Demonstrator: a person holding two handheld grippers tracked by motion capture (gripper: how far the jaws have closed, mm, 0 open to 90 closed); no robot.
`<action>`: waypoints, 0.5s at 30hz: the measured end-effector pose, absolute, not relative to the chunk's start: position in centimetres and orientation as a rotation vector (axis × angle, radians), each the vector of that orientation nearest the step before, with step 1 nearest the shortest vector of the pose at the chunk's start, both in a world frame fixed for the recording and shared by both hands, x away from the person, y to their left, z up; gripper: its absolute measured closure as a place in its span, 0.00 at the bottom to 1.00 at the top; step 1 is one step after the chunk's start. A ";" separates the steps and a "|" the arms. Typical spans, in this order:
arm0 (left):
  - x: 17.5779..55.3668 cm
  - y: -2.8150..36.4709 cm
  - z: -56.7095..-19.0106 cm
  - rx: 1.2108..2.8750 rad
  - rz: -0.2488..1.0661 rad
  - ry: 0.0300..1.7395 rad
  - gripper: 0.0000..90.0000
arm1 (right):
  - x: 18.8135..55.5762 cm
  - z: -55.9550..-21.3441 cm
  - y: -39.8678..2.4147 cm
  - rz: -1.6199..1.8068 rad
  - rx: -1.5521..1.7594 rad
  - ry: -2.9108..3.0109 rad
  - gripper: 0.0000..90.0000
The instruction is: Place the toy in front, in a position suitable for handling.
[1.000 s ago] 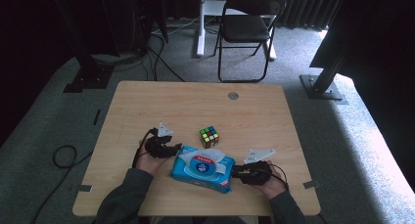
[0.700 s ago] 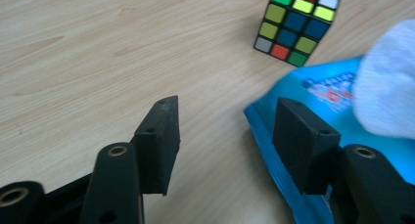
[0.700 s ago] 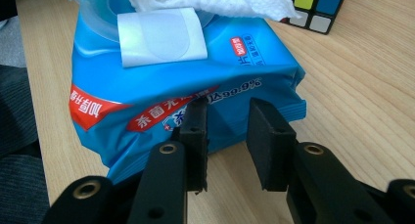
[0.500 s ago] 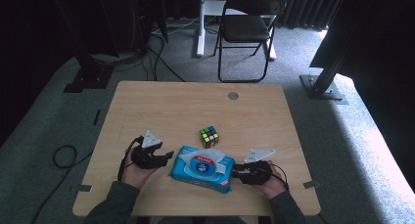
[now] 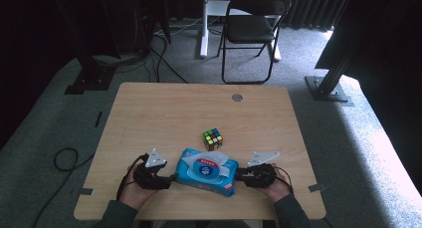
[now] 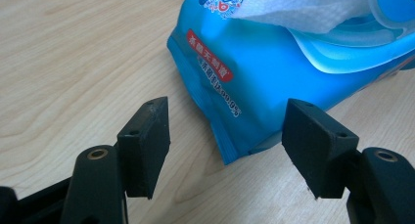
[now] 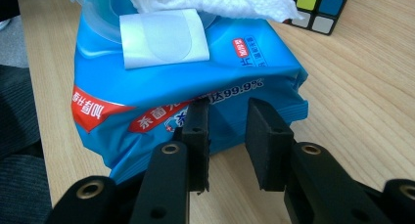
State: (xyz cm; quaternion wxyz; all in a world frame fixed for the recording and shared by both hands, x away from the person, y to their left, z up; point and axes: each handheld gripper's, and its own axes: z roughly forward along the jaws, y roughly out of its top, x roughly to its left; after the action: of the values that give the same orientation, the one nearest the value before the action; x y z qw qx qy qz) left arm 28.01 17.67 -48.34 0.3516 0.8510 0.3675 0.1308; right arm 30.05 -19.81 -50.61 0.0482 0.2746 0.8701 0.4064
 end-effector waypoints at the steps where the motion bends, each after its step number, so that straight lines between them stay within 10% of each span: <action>1: 28.1 17.6 -48.3 2.207 0.349 0.949 0.39 | 30.0 -50.6 -19.7 1.240 0.837 2.650 0.79; 15: 30.6 19.7 -48.5 2.167 0.534 1.077 0.40 | 30.4 -50.5 -15.7 1.258 0.727 2.673 0.77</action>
State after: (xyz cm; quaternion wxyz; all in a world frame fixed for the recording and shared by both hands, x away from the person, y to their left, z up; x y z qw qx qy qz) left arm 30.57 19.65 -48.53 0.3256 0.8269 0.4108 0.2037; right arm 30.43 -15.68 -50.47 0.0494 0.2386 0.8775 0.4131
